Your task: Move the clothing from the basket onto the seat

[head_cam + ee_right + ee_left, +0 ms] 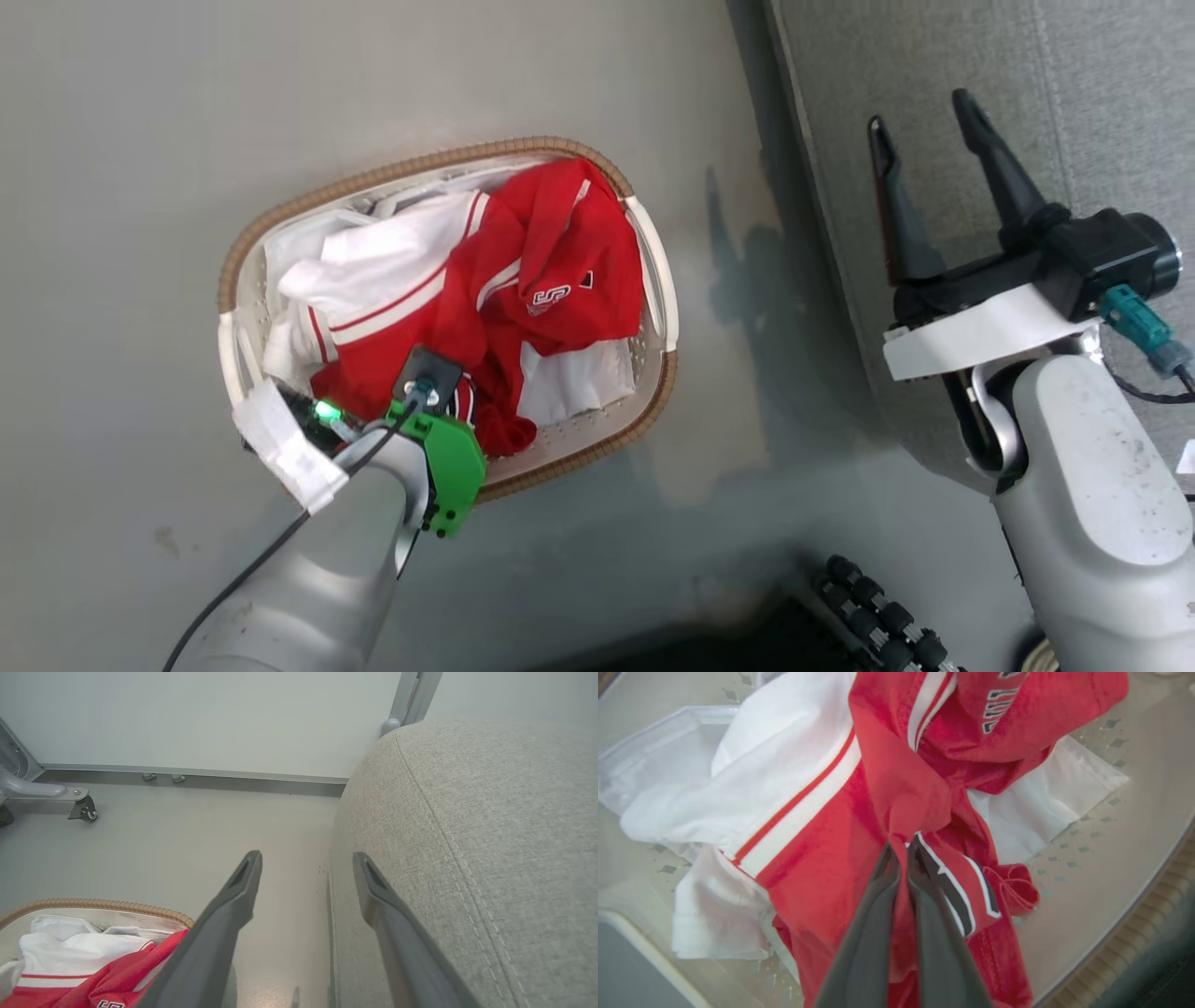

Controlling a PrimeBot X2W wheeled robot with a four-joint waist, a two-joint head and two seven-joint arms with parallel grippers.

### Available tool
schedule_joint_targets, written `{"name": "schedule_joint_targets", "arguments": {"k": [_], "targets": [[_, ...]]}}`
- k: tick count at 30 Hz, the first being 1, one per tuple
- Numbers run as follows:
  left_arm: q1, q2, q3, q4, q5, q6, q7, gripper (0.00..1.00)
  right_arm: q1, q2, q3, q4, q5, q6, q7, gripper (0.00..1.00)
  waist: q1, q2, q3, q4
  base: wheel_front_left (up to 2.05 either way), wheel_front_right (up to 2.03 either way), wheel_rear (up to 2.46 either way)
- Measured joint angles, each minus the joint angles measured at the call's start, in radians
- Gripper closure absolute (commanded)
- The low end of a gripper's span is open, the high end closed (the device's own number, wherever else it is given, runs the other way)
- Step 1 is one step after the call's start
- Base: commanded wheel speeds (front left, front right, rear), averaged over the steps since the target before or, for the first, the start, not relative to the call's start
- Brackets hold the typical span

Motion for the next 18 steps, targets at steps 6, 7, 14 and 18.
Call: {"name": "schedule_joint_targets", "arguments": {"k": [6, 7, 14, 18], "targets": [[0.063, 0.000, 0.022, -0.038, -0.064, 0.003, -0.071, 1.00, 0.019, -0.002, 0.040, 0.030, 0.008, 0.000, 0.000, 0.00, 0.0000, 0.0000, -0.104, 0.010, 0.00, 0.00, 0.00], [0.077, 0.001, 0.028, -0.048, -0.073, 0.001, -0.072, 1.00, 0.025, -0.002, 0.049, 0.040, 0.014, 0.000, 0.000, 0.00, 0.0000, 0.0000, -0.122, 0.013, 0.00, 0.00, 0.00], [0.192, 0.012, 0.092, -0.233, -0.083, 0.004, -0.077, 1.00, 0.091, -0.007, 0.059, 0.074, 0.027, 0.000, 0.000, 0.00, -0.0001, 0.0000, -0.257, 0.034, 0.00, 0.00, 0.00], [0.266, 0.025, 0.155, -0.366, -0.057, 0.003, -0.077, 1.00, 0.142, -0.012, 0.062, 0.092, 0.030, 0.000, 0.000, 0.00, -0.0001, 0.0000, -0.339, 0.052, 0.00, 0.00, 0.00]]}}
